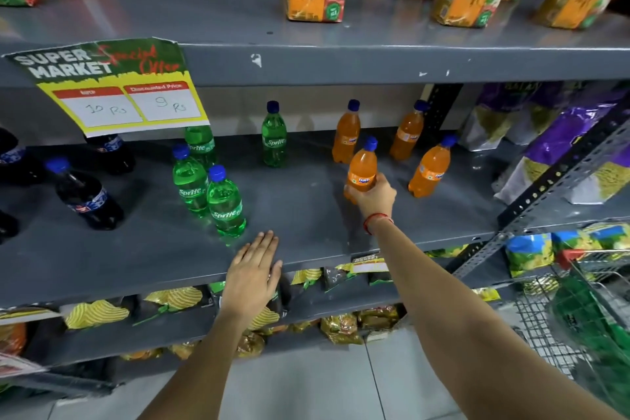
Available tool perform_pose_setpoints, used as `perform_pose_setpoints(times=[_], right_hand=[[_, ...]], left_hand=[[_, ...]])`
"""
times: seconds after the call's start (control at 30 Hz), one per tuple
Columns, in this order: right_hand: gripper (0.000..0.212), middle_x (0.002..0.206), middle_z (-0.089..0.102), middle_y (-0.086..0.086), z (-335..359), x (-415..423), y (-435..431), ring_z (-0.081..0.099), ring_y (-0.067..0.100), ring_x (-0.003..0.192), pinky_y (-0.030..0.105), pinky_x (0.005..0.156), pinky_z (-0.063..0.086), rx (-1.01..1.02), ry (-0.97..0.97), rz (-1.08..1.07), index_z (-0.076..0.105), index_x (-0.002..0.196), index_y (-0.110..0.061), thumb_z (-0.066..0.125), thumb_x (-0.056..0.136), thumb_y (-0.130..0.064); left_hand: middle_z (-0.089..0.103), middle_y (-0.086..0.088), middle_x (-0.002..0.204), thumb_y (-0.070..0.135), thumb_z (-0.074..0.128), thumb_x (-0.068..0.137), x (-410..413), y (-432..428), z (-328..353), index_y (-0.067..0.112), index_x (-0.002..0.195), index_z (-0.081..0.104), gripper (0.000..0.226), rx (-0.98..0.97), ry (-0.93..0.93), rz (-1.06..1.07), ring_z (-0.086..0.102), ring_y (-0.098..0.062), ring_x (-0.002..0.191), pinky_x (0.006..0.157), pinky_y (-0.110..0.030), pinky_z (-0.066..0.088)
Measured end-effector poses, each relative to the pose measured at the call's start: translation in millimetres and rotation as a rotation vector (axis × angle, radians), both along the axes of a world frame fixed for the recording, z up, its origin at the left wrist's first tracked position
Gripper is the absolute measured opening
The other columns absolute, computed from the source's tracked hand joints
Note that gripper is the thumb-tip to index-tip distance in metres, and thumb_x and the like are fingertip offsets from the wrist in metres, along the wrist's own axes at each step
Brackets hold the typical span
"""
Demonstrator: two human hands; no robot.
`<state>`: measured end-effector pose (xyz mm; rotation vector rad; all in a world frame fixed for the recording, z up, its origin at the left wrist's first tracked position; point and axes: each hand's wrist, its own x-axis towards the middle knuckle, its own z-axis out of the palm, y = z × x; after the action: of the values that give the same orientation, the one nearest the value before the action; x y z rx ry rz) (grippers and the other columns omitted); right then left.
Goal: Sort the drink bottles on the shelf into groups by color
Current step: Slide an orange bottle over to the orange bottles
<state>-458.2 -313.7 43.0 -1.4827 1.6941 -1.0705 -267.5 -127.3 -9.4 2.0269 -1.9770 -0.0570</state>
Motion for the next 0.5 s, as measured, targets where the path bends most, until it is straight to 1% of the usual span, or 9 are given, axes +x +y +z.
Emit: perform_pose_setpoints(times=[0.07,0.23,0.5], right_hand=[[0.049,0.107,0.068,0.014,-2.5,-4.1,-2.4,0.063,0.03,0.098,0.041,0.088,0.05,0.007,-0.003,0.015,0.056,0.106,-0.009,0.081,0.068,-0.027],[0.058,0.121,0.061,0.016,-2.1,-13.5,-9.6,0.058,0.032,0.11,0.046,0.096,0.046,0.026,0.023,0.089,0.049,0.119,-0.008,0.078,0.073,-0.026],[0.063,0.128,0.057,0.017,2.1,-19.3,-12.2,0.054,0.034,0.116,0.047,0.1,0.043,0.029,0.056,0.139,0.045,0.126,-0.007,0.076,0.075,-0.027]], left_hand=[[0.049,-0.01,0.139,0.037,0.022,0.094,-0.6,0.5,-0.1,0.005,0.132,0.048,0.056,0.01,0.0,0.002,0.041,-0.024,0.13,0.106,-0.044,0.035],[0.05,-0.009,0.138,0.044,0.006,0.096,-1.0,1.1,3.6,0.005,0.132,0.049,0.067,0.03,0.0,0.003,0.043,-0.023,0.129,0.105,-0.043,0.035],[0.046,-0.007,0.142,0.043,0.009,0.097,0.3,0.1,-1.7,0.007,0.135,0.045,0.064,0.049,-0.005,0.01,0.038,-0.022,0.132,0.108,-0.041,0.03]])
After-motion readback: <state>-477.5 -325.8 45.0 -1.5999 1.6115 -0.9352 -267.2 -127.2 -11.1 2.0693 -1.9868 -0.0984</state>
